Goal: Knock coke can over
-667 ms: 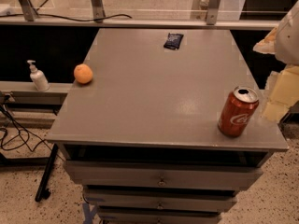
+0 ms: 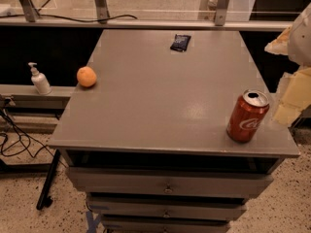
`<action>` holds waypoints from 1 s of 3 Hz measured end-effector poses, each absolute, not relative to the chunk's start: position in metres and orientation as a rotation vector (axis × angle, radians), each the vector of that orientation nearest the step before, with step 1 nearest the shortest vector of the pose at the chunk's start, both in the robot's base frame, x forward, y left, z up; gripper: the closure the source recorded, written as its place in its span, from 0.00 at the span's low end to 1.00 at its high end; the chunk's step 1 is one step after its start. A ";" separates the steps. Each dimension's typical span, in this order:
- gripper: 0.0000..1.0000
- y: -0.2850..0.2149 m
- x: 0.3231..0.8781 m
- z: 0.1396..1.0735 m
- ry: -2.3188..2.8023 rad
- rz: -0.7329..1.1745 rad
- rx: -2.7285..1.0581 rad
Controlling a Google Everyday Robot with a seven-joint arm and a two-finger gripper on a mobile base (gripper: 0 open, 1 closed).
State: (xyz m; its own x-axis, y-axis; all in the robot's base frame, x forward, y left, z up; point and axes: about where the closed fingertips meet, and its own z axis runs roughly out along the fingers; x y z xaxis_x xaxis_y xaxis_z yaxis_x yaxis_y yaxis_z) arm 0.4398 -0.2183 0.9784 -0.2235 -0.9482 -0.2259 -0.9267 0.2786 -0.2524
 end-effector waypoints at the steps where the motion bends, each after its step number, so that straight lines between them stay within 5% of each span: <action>1: 0.00 -0.238 0.445 0.969 2.205 -0.015 -1.633; 3: 0.00 -0.297 0.460 0.925 2.112 0.294 -1.435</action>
Offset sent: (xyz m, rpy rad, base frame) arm 0.0246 -0.1081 -0.0575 0.4574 -0.0155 -0.0909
